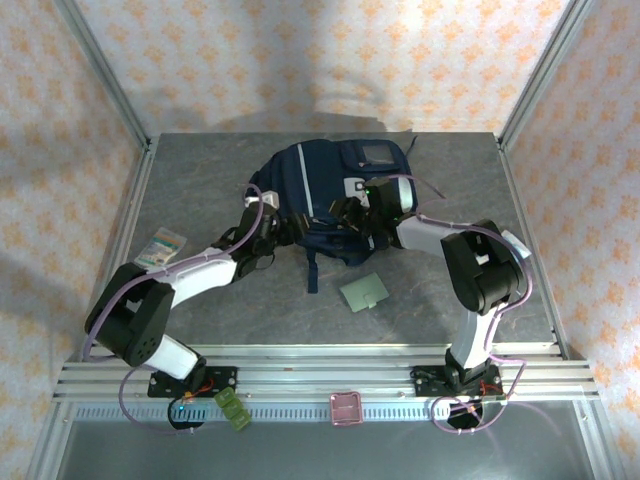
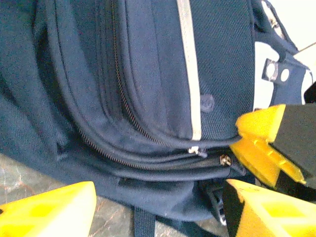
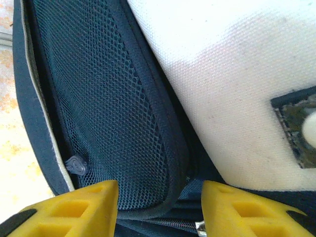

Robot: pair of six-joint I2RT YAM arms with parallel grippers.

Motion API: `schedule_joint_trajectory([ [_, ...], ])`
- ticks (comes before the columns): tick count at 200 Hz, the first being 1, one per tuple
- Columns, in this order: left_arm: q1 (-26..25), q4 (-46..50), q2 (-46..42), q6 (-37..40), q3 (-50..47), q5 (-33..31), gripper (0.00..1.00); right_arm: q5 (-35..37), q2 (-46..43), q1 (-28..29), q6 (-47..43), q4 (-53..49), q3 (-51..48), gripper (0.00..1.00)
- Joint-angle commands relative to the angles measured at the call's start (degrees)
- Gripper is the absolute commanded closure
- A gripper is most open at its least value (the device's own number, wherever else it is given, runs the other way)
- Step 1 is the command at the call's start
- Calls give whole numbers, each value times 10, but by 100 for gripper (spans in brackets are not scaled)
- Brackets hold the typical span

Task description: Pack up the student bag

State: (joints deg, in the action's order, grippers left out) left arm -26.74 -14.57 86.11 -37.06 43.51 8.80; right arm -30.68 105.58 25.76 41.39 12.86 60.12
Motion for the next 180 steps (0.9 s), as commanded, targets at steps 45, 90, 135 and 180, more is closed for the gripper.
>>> schedule_joint_trajectory([
  [45, 0, 19, 9, 19, 38, -16, 32, 25, 64, -8, 37, -12, 73, 70],
  [90, -1, 5, 15, 30, 38, -13, 30, 43, 79, -8, 46, -59, 105, 100],
  [135, -1, -13, 50, 24, 55, 10, 30, 10, 2, -18, 43, -63, 132, 100],
  [180, -18, -15, 56, 31, 77, -33, 31, -47, -46, -33, 69, -2, 114, 100],
])
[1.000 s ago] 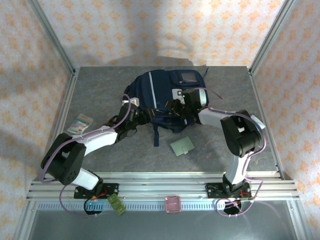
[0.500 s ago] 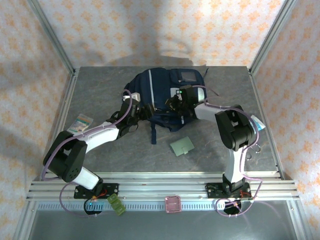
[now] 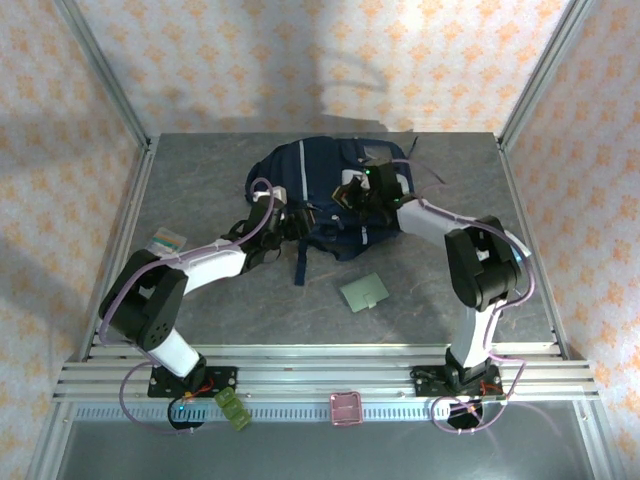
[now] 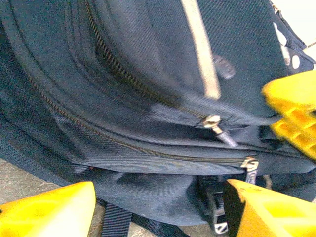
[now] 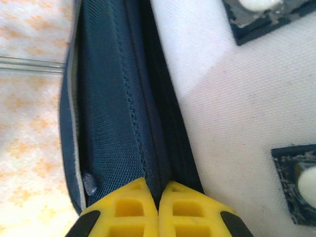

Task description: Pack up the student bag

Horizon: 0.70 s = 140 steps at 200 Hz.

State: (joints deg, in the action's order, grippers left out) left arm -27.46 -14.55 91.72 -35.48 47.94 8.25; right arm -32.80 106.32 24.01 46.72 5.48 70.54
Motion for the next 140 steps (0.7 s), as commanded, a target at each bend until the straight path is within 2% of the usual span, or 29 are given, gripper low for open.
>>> schedule_joint_trajectory([
  [1, -11, -14, 0, 16, 33, -28, 31, -27, -54, -15, 16, 72, 10, 100],
  [50, -20, 46, 13, 73, 100, -75, 31, -46, -67, -13, 35, 111, -11, 100],
  [71, -20, 70, 48, 79, 112, -90, 40, -39, -79, -13, 45, 125, -20, 100],
  [97, -19, 37, 67, 60, 73, -78, 49, -33, -91, -15, 50, 127, -16, 100],
  [124, -21, -10, 61, 47, 14, -82, 49, -27, -92, -17, 47, 119, 0, 100],
  [140, -22, -45, 41, 43, -26, -82, 44, -28, -88, -18, 47, 118, 4, 100],
])
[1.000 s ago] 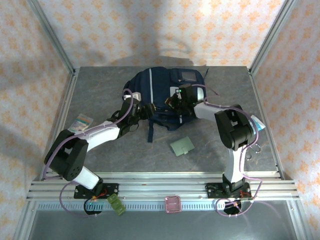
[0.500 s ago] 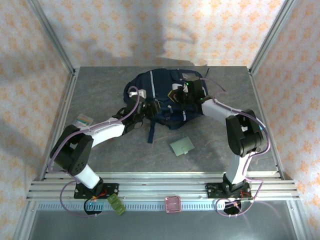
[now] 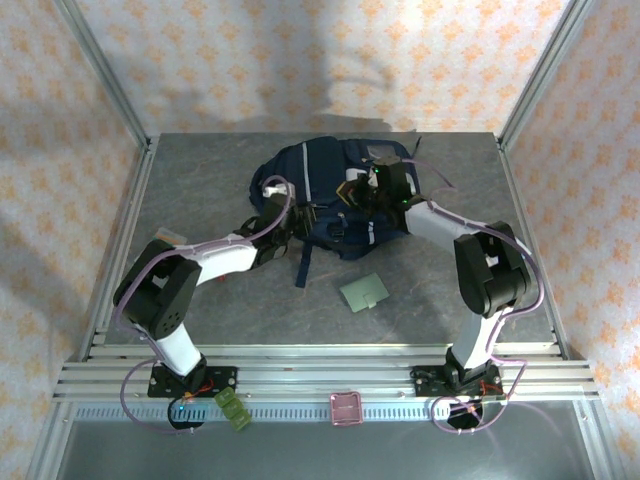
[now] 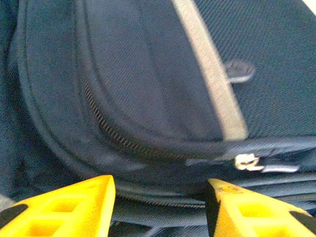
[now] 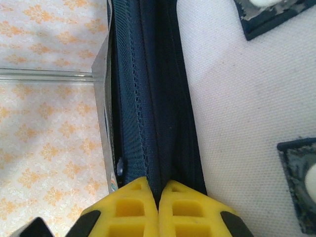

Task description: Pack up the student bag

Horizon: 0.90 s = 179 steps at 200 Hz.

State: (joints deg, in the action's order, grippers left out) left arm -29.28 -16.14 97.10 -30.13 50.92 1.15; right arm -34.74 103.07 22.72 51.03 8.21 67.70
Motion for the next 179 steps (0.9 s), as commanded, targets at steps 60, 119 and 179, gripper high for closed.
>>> schedule_joint_trajectory([
  [60, -7, -30, -5, -3, -45, -2, 42, -30, -48, -4, 20, 106, 26, 100],
  [119, -19, -216, -113, -49, -115, 87, 38, -31, -66, -4, 17, 120, -4, 100],
  [179, -28, -229, 31, -38, -67, 98, 44, -40, -76, -4, 38, 140, 5, 100],
])
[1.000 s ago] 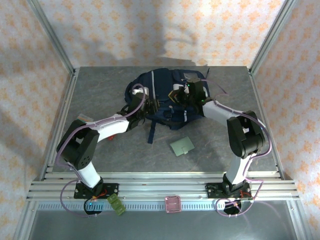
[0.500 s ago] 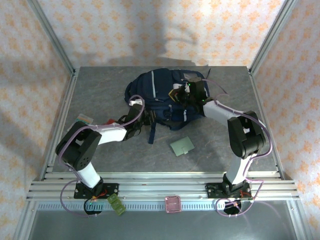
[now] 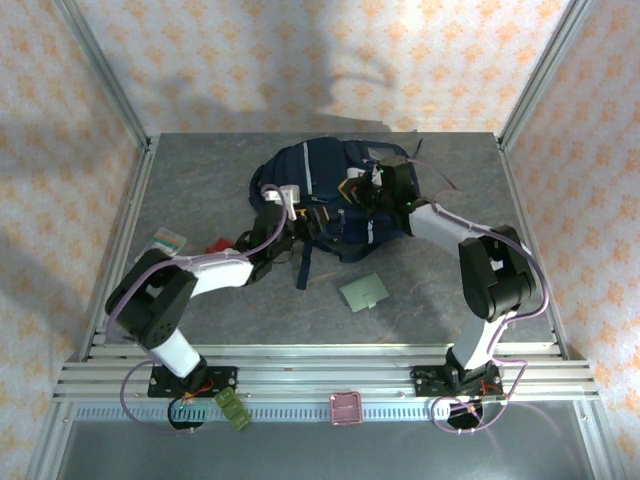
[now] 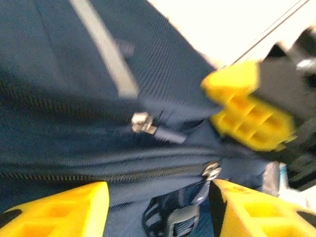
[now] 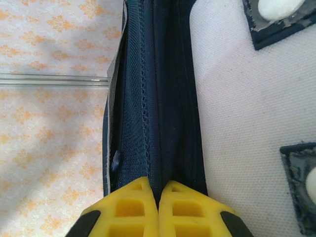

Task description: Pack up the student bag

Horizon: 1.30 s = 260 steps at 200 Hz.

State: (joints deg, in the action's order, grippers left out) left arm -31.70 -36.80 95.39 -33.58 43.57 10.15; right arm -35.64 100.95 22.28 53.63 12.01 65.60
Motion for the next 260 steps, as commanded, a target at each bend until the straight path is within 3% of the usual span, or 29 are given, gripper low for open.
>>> schedule_joint_trajectory([
  [1, -4, -23, 50, -3, 7, 7, 44, -32, -55, 1, 13, 102, 26, 100],
  [46, -4, 24, 65, -7, 17, -21, 46, -29, -63, 1, 5, 91, 35, 100],
  [84, -5, 82, -41, -3, -11, -50, 45, -23, -61, 0, 2, 91, 26, 100],
  [109, -5, 152, -94, -11, 12, -57, 39, -20, -63, 0, 2, 93, 19, 100],
  [158, -5, 394, -17, -42, 207, -27, 33, -10, -64, 1, -2, 84, 21, 100],
  [232, -6, 470, 37, -46, 281, -90, 40, -12, -56, 3, -3, 82, 33, 100],
  [247, -6, 471, 44, -41, 286, -98, 49, -15, -54, 4, -3, 82, 36, 100],
  [260, -9, 467, 47, -38, 290, -101, 50, -15, -53, 3, -4, 80, 38, 100],
])
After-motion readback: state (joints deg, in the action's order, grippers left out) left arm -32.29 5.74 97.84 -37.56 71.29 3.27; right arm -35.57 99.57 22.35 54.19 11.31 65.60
